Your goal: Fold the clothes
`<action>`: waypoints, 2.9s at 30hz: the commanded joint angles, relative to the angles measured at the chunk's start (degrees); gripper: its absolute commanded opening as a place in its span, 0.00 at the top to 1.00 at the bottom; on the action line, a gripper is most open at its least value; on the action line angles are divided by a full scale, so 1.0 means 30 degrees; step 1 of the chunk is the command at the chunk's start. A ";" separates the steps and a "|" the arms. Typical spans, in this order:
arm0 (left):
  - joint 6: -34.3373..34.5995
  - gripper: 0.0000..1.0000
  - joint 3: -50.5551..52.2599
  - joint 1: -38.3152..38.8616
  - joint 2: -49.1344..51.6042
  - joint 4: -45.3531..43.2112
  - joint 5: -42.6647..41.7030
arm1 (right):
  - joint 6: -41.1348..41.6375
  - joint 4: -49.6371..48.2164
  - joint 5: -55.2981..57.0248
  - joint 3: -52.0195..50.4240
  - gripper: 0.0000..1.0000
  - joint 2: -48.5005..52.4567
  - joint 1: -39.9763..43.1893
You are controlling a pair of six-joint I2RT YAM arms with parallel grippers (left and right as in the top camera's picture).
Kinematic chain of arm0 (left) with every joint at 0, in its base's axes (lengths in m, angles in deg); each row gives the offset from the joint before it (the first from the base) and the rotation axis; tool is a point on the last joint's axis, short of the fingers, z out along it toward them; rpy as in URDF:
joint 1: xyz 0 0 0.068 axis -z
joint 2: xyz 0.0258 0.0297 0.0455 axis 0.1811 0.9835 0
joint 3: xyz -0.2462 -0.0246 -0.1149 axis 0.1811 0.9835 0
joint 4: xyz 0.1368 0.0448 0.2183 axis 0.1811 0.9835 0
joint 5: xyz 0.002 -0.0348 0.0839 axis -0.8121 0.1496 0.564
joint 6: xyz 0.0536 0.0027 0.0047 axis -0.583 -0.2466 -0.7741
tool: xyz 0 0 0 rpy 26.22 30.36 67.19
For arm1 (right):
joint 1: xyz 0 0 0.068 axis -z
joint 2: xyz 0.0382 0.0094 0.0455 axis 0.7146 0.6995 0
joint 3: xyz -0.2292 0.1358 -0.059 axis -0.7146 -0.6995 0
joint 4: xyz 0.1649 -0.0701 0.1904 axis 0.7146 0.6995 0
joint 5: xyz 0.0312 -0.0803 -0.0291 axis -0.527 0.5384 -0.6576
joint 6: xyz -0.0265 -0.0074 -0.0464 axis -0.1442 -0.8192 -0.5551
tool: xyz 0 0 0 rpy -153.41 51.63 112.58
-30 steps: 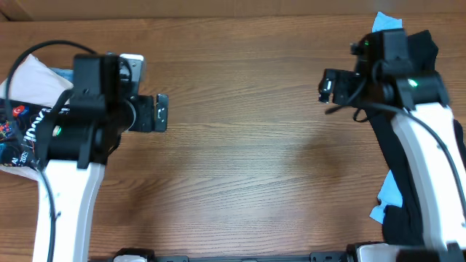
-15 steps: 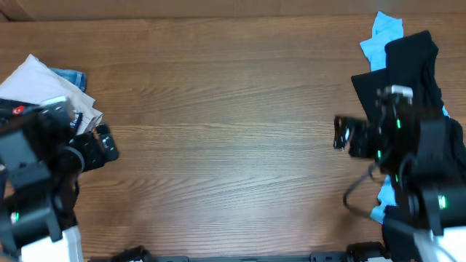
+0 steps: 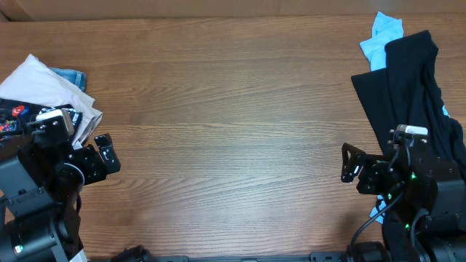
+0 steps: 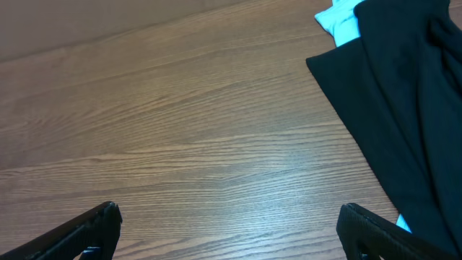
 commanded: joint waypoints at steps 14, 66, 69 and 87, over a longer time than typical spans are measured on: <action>-0.0364 0.00 0.0182 -0.0124 0.0882 0.0204 0.0146 | 0.0015 -0.0051 0.0182 -0.0138 0.00 -0.0066 -0.0015; -0.0364 0.00 0.0182 -0.0124 0.0998 0.0204 0.0146 | -0.2929 -1.8622 0.0517 -1.9052 0.00 -1.2342 -0.0051; -0.0364 0.00 0.0182 -0.0124 0.0998 0.0204 0.0146 | -0.2929 -1.8637 0.0379 -1.9052 0.00 -1.2342 -0.0051; -0.0364 0.00 0.0182 -0.0124 0.1013 0.0204 0.0146 | -0.2929 -1.8637 0.0379 -1.9052 0.00 -1.2335 -0.0051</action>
